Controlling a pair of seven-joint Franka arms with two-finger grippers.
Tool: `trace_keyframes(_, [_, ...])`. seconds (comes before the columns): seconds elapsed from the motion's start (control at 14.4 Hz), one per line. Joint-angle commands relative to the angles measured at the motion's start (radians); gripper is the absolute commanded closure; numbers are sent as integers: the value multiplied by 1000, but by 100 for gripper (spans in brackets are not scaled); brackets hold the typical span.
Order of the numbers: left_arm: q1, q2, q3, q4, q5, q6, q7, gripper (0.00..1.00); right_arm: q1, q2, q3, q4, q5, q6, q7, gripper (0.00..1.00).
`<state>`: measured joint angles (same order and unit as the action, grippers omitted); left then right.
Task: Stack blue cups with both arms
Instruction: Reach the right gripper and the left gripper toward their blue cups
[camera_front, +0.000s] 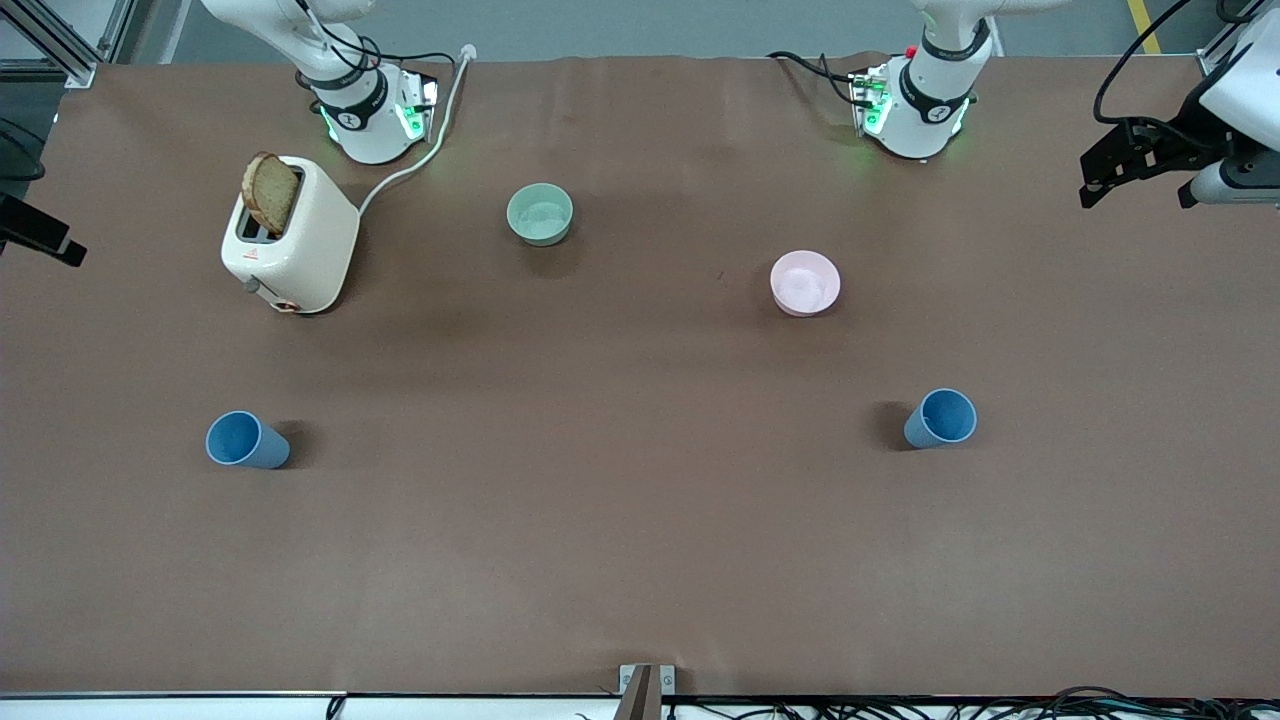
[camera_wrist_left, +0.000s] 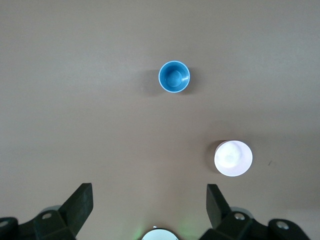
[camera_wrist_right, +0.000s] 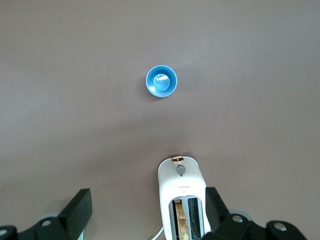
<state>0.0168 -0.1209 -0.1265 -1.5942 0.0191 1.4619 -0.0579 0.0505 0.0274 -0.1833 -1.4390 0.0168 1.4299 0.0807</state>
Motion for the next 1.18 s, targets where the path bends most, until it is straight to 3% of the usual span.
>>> trace_keyframes(0.0, [0, 18, 5, 31, -11, -14, 12, 0, 9, -26, -10, -26, 12, 1, 4, 0])
trace_keyframes(0.28, [5, 117, 7, 31, -1, 17, 20, 0, 11, -26, -10, -26, 12, 0, 4, 0])
trace_keyframes(0.63, [25, 271, 8, -92, 2, 323, 16, 0, 16, -8, -8, -24, -3, 17, -16, 0])
trace_keyframes(0.9, [40, 411, 7, -127, 2, 457, 18, 0, -20, 156, -8, -101, 9, 231, -120, 0])
trace_keyframes(1.11, [43, 481, 7, -211, 2, 642, 21, 0, -64, 219, -8, -242, 9, 461, -208, 0])
